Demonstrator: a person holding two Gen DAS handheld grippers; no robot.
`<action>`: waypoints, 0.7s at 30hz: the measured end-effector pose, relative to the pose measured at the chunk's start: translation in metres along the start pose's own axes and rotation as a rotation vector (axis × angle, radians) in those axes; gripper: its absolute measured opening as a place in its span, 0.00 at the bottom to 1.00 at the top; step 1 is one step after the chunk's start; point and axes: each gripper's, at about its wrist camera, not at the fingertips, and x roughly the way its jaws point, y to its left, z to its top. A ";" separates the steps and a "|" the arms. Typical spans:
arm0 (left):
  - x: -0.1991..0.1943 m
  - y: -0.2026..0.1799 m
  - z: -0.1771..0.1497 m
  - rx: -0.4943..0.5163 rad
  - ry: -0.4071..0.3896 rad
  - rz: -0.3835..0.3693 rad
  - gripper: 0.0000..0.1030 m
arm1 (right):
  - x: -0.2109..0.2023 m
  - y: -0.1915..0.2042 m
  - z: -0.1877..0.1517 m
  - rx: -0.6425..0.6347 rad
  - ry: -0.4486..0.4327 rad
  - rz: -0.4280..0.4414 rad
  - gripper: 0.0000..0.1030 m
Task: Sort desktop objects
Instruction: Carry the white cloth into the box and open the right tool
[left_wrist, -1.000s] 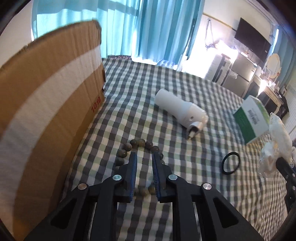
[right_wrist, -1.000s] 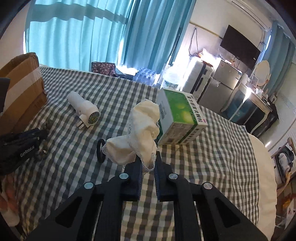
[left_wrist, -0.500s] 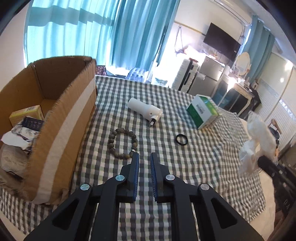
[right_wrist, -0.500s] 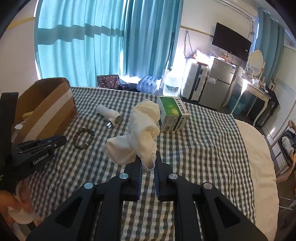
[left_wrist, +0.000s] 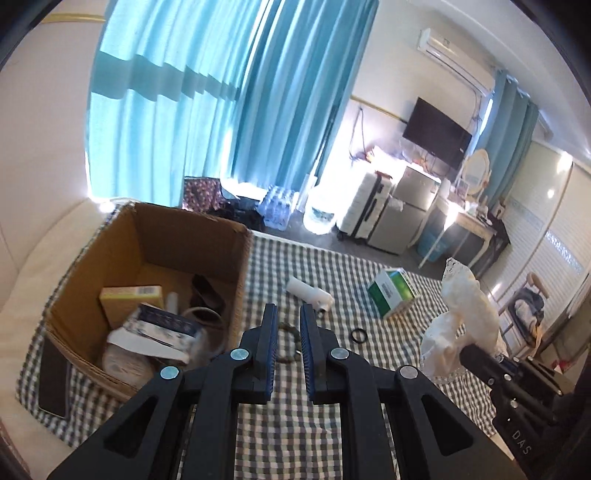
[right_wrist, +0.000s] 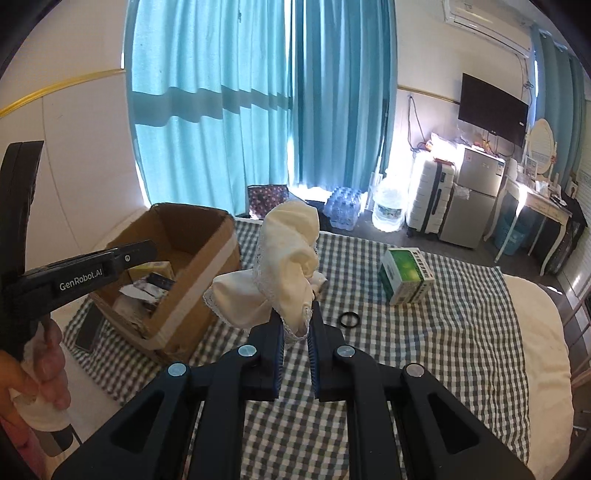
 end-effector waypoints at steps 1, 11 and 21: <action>-0.003 0.008 0.004 -0.008 -0.005 0.007 0.12 | 0.002 0.007 0.004 -0.001 -0.002 0.015 0.11; 0.013 0.098 0.021 -0.111 -0.016 0.118 0.12 | 0.065 0.085 0.036 -0.028 0.015 0.198 0.11; 0.065 0.141 0.010 -0.147 0.044 0.153 0.12 | 0.155 0.132 0.027 -0.034 0.119 0.281 0.11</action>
